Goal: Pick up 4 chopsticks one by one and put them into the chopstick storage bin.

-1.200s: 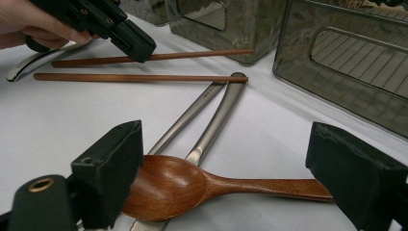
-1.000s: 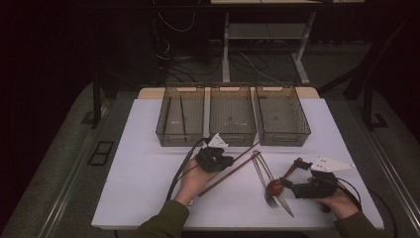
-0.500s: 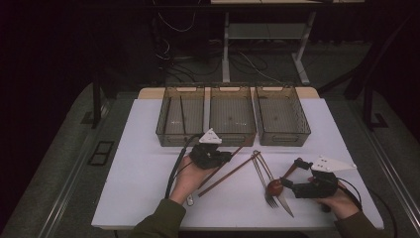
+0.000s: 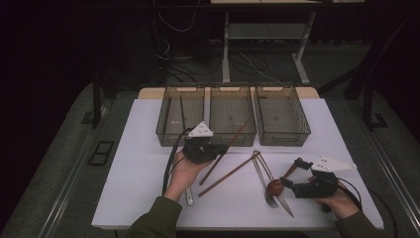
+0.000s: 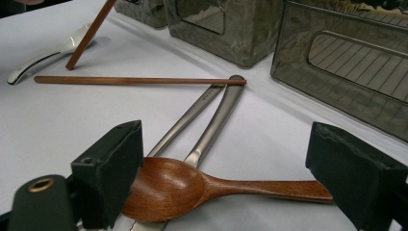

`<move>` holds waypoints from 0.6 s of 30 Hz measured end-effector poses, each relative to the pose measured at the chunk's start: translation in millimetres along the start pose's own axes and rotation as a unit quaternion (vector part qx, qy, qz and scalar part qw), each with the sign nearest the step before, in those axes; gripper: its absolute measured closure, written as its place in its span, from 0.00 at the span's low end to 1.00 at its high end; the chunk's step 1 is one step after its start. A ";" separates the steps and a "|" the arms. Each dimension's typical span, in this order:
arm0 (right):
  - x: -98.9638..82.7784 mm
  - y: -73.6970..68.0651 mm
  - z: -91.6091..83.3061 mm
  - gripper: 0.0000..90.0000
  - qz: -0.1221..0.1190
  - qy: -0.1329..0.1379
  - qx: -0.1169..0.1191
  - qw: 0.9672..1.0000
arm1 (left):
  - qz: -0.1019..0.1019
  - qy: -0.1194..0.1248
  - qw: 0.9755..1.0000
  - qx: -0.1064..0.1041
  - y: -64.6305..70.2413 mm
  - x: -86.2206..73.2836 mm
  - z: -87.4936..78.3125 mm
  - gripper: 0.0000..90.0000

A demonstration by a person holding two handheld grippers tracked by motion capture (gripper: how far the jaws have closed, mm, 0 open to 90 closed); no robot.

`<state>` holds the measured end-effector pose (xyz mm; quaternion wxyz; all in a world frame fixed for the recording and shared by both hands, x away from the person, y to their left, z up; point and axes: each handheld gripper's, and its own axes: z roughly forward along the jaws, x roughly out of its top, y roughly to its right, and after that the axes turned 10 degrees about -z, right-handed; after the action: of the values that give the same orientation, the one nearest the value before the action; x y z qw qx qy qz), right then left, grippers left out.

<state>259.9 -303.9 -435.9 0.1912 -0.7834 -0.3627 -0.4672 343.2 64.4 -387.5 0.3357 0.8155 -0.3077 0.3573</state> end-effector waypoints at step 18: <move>-0.3 0.6 -0.1 0.14 0.002 -0.001 -0.003 1.000 | 0.007 0.040 0.999 0.028 -17.7 37.2 -34.5 0.93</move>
<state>260.2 -304.5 -436.0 0.1895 -0.7852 -0.3593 -0.4674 364.0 91.5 -346.1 0.3222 0.8077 -0.2896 0.4000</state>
